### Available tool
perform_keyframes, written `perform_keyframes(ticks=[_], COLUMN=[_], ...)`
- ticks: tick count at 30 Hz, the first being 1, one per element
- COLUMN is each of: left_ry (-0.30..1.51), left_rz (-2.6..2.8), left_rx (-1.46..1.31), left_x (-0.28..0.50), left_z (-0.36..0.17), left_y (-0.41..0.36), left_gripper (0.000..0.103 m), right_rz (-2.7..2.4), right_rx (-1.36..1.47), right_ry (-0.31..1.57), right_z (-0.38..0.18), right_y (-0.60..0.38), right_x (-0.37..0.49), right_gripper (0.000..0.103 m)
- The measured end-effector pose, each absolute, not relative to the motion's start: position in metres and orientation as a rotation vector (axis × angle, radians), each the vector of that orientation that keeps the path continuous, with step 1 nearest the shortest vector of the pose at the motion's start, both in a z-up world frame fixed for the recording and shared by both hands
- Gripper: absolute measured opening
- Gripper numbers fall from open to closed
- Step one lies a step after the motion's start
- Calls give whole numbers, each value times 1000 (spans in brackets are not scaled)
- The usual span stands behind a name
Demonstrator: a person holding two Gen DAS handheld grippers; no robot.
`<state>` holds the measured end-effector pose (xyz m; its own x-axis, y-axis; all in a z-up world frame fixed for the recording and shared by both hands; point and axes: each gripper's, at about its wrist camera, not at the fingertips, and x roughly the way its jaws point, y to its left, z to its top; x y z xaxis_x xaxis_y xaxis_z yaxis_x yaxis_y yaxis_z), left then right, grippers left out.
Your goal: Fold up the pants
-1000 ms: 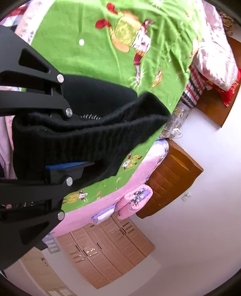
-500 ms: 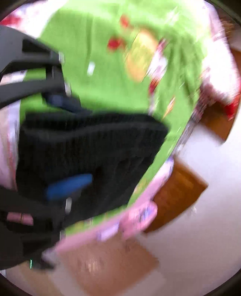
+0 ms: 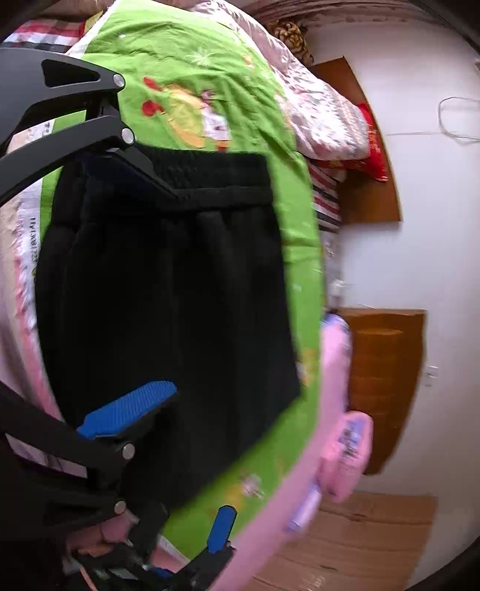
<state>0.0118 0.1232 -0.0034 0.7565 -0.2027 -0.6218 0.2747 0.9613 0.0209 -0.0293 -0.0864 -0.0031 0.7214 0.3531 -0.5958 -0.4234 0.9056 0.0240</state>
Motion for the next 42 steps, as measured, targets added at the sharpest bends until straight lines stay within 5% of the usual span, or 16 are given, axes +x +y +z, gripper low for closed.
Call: perform_keyframes(ticks=[12, 23, 31, 39, 42], left_ry=[594, 774, 724, 715, 719], left_rz=[-294, -229, -197, -322, -328], left_rx=[39, 82, 102, 165, 173], left_x=[18, 56, 37, 13, 13], left_z=[49, -9, 3, 2, -1], left_y=[136, 138, 143, 124, 125], left_gripper=[101, 102, 101, 102, 102], right_rz=[547, 788, 756, 974, 859], right_rx=[-3, -137, -95, -86, -68], right_ry=[633, 1042, 986, 1204, 1099], right_z=[56, 13, 43, 12, 25], right_y=[-115, -60, -29, 41, 37], right_x=[14, 167, 175, 188, 212], right_gripper=[99, 99, 99, 99, 99])
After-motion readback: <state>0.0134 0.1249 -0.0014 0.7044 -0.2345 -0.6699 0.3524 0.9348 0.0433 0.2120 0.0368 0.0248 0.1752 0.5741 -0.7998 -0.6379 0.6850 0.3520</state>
